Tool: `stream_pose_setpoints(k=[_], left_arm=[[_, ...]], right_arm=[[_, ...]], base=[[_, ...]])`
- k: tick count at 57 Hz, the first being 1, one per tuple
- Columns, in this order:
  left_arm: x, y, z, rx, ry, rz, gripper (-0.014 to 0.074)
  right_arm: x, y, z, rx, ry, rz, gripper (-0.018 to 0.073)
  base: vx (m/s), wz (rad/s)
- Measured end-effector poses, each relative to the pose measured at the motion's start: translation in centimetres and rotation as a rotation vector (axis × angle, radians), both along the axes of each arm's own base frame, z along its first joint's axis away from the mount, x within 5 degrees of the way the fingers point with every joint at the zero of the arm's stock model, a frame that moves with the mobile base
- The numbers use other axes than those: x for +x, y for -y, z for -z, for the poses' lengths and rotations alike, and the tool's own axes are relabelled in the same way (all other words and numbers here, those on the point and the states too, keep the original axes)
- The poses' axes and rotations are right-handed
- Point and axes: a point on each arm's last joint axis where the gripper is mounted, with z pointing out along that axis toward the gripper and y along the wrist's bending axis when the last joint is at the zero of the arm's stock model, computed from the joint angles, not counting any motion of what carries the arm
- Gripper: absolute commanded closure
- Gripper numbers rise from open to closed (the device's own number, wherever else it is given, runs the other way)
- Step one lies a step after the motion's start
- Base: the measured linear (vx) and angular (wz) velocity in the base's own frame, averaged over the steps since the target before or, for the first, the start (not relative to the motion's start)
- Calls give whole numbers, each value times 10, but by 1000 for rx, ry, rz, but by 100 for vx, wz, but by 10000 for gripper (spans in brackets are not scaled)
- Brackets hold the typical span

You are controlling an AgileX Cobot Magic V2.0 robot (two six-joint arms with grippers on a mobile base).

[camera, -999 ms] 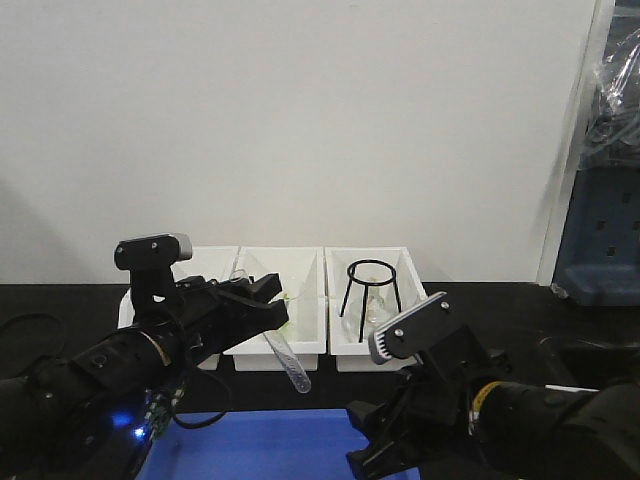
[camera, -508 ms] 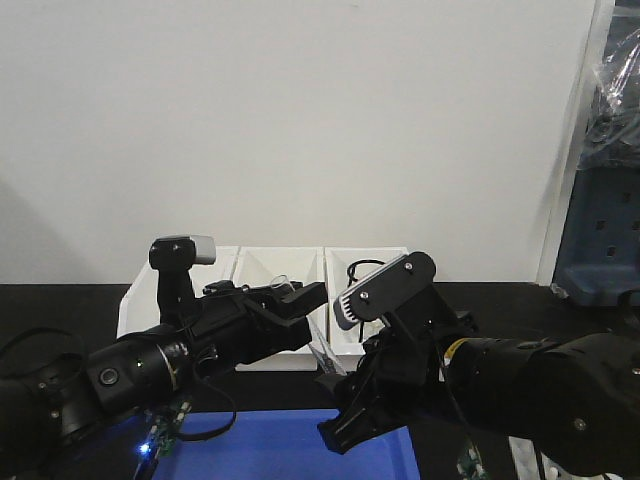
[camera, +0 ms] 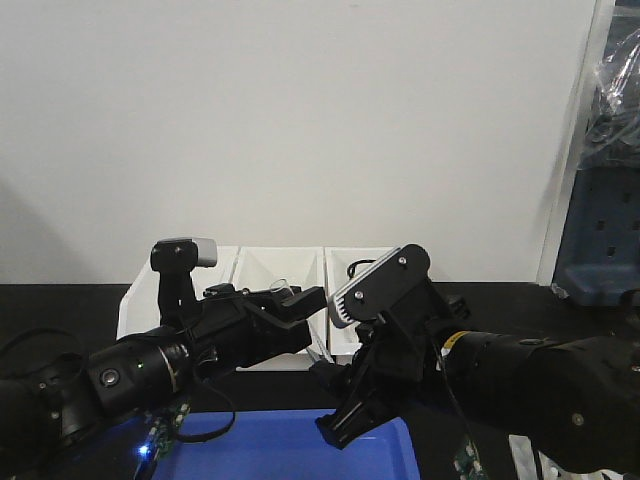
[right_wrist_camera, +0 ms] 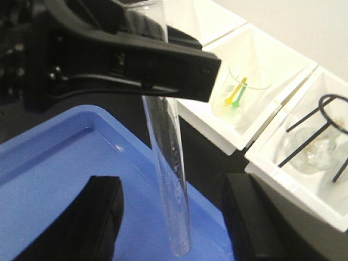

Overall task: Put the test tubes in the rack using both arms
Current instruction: 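Bring the held tube toward the right gripper, right gripper approaching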

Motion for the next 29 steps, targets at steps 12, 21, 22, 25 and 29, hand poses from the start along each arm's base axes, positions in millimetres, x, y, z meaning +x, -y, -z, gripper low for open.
stream_pose_setpoints(k=[12, 21, 22, 25, 29], left_arm=[[0, 0, 0, -21, -24, -2, 601], [-1, 1, -1, -55, -43, 5, 601], [-1, 1, -1, -58, -43, 7, 601], [-1, 1, -2, -65, -43, 10, 601], [-1, 1, -3, -83, -53, 15, 601]], right_arm=[[0, 0, 0, -25, 22, -20, 95], [5, -3, 1, -26, 22, -20, 95], [6, -4, 1, -25, 21, -20, 95], [10, -7, 2, -18, 15, -17, 95], [16, -11, 1, -11, 15, -15, 95]], base=[[0, 0], [0, 0], [0, 0], [0, 0], [0, 0]])
